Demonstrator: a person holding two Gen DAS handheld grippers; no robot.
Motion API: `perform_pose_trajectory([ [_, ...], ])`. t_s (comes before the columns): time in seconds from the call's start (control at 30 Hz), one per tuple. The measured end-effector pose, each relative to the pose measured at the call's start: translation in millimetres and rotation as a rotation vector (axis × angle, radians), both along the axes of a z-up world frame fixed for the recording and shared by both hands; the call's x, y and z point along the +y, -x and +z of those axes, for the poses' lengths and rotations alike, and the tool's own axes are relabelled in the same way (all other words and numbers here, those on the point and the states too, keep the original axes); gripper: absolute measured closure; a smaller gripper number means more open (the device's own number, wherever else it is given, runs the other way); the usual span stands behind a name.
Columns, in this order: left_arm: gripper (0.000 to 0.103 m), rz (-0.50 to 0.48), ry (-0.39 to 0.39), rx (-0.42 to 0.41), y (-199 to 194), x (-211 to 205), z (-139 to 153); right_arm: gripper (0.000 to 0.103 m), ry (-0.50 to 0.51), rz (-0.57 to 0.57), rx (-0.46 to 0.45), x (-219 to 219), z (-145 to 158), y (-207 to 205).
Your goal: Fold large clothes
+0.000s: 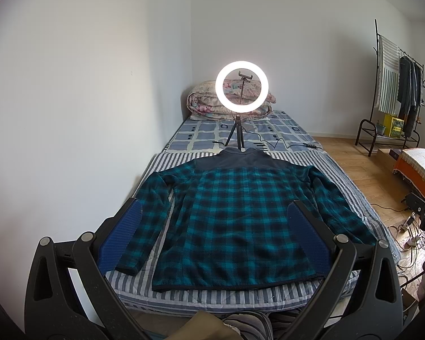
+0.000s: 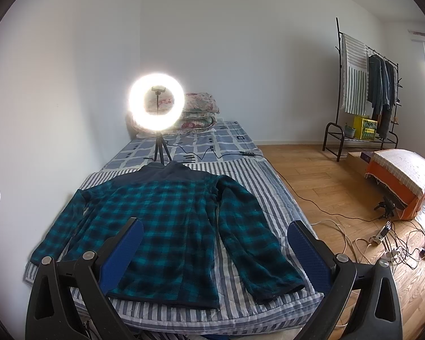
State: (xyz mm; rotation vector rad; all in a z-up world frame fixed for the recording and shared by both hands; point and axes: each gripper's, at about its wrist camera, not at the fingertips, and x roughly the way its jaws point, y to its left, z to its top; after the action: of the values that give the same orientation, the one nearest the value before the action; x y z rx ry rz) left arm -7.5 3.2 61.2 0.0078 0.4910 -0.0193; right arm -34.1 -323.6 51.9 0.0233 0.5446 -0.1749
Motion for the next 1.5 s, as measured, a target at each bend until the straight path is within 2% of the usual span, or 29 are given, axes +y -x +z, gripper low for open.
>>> perform_pose_trajectory([
  [0.97,0.000,-0.001,0.006,-0.006,2.3,3.6,-0.6,0.000,0.023,-0.013,-0.013,9.3,3.0,3.9],
  [1.37,0.000,0.029,-0.015,-0.065,-2.3,19.2,9.1,0.000,0.059,0.041,-0.059,32.9,15.5,-4.5],
  [1.5,0.000,0.038,-0.038,-0.082,-12.7,37.2,16.1,0.000,0.033,0.078,-0.073,40.7,18.3,-11.3],
])
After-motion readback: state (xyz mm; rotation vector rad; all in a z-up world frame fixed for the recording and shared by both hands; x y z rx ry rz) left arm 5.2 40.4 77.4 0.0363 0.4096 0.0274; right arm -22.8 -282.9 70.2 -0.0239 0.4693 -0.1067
